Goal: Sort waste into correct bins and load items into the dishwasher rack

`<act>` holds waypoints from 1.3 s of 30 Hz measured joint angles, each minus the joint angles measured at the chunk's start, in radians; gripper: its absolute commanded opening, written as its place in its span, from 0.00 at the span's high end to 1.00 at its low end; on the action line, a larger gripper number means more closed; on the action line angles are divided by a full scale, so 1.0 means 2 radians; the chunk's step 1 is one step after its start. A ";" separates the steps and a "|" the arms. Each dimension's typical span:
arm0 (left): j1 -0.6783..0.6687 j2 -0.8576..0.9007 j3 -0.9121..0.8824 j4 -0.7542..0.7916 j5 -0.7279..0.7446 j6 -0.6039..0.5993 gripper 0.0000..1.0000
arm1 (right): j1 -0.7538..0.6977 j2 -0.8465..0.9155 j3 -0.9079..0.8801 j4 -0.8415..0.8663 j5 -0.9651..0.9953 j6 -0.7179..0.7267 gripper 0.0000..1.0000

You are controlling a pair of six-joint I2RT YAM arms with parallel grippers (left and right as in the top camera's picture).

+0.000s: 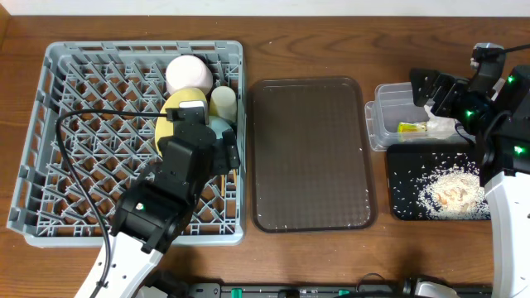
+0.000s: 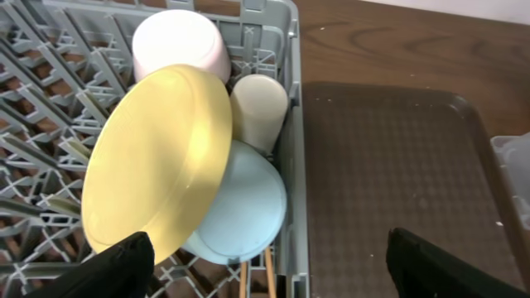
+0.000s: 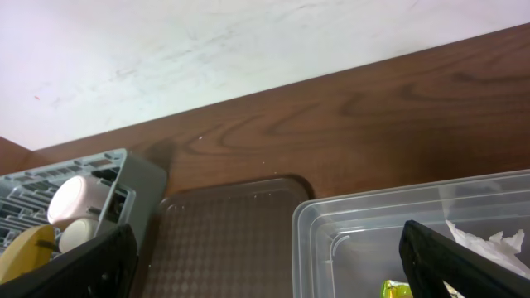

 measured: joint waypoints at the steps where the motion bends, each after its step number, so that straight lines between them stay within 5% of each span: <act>1: 0.000 0.001 0.000 0.000 -0.002 0.000 0.08 | 0.000 0.000 0.000 0.000 0.000 0.000 0.01; 29: 0.000 0.003 0.000 -0.001 -0.009 0.000 0.07 | 0.000 0.002 0.000 0.000 0.000 0.000 0.01; 39: 0.000 0.003 0.000 -0.001 -0.009 0.000 0.07 | 0.000 -0.014 0.000 -0.076 0.000 -0.002 0.01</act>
